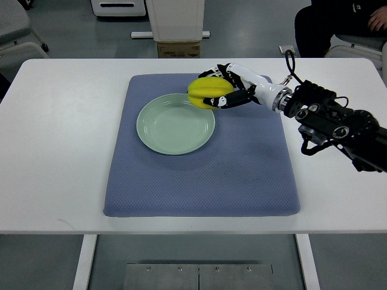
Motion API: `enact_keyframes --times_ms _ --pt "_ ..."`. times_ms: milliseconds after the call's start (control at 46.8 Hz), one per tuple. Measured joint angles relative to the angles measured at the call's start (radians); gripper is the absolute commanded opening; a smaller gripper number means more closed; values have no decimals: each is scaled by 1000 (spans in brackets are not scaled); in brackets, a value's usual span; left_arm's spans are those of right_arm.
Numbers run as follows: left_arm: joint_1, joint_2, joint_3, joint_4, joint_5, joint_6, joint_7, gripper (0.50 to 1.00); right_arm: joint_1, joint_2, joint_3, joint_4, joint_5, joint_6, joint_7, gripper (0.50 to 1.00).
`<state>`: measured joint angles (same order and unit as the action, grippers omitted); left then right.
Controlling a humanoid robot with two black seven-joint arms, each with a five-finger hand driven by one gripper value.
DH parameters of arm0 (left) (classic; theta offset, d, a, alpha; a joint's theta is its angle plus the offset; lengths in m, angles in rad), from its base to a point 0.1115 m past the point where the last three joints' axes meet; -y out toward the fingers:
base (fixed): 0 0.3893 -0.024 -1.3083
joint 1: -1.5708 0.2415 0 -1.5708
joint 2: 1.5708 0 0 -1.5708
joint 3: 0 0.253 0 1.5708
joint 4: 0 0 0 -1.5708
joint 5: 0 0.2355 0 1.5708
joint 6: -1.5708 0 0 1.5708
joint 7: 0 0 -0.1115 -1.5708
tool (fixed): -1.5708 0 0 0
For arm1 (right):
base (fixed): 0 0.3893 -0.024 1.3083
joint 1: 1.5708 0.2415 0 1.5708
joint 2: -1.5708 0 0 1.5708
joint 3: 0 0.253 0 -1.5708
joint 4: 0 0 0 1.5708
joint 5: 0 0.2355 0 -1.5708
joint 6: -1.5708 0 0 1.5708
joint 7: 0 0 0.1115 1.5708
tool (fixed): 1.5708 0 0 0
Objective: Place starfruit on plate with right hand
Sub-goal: 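Carry the starfruit with the right hand over the green plate, then lower the starfruit onto the plate and open the right hand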
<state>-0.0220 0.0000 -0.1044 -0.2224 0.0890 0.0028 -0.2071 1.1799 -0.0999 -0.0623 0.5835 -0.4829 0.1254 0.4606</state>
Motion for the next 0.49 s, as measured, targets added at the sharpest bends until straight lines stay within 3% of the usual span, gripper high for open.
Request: enact_keyframes --times_ms 492 --pt "1 0 0 0 0 1 0 1000 -3 100 0 -50 1 2 -61 500"
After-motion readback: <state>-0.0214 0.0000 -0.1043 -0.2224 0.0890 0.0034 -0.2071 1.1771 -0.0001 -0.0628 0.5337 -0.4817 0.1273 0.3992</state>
